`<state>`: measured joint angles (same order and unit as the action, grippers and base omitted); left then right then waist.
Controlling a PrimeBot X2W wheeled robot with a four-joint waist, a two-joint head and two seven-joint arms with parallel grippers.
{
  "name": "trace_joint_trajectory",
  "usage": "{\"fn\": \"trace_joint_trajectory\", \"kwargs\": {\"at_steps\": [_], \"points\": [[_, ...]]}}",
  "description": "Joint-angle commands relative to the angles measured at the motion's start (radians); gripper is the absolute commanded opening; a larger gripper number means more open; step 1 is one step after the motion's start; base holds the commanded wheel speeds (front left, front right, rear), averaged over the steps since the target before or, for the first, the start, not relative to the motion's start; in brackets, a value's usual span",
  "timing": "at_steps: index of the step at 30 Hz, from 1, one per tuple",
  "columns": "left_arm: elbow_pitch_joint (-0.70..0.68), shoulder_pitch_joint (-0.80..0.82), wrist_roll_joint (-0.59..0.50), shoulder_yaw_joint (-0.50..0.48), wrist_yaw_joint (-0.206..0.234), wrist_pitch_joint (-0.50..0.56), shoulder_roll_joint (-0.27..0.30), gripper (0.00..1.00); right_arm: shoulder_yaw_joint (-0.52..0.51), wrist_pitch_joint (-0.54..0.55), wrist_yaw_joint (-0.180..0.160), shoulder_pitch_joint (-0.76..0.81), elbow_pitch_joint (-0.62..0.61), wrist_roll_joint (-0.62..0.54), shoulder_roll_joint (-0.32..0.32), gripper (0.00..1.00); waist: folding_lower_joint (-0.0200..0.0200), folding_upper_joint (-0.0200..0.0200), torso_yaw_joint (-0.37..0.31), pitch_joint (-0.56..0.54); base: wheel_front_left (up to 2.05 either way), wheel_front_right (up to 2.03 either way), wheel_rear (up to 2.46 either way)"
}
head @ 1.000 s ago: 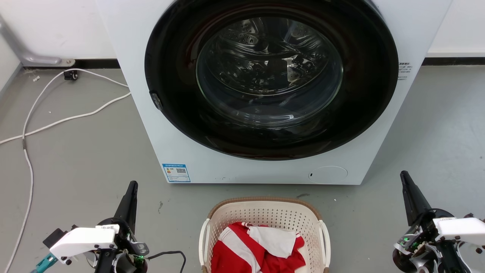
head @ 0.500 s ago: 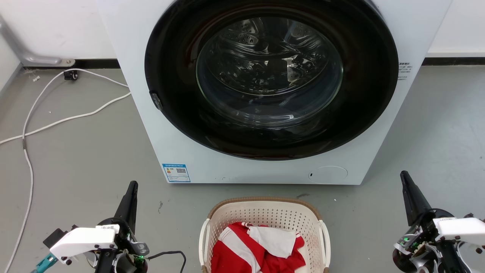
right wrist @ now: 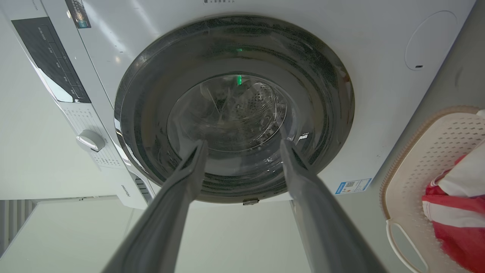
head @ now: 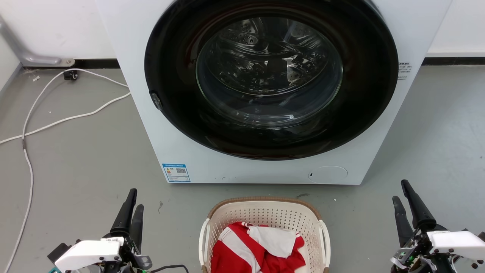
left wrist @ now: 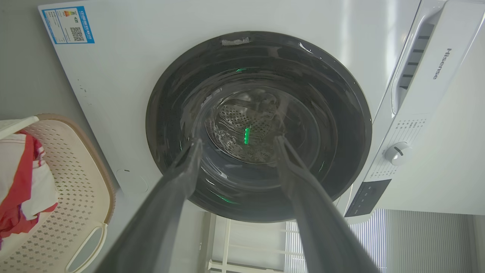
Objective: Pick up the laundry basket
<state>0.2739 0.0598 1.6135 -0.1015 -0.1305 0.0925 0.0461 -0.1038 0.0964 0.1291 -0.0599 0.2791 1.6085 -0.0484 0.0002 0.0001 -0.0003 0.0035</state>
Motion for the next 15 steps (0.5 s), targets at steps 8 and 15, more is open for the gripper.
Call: {"fn": "trace_joint_trajectory", "kwargs": {"at_steps": [8, 15], "points": [[-0.050, -0.005, -0.047, 0.001, 0.000, -0.044, 0.003, 1.00, 0.010, -0.046, 0.001, -0.010, -0.024, -0.054, -0.002, 1.00, 0.0000, -0.0001, -0.001, 0.002, 0.00, 0.00, 0.00], [-0.053, -0.012, -0.119, -0.035, 0.000, -0.076, 0.004, 1.00, -0.020, -0.078, 0.002, -0.017, -0.039, -0.154, -0.002, 1.00, -0.0001, -0.0001, -0.002, 0.004, 0.00, 0.00, 0.00]]}}
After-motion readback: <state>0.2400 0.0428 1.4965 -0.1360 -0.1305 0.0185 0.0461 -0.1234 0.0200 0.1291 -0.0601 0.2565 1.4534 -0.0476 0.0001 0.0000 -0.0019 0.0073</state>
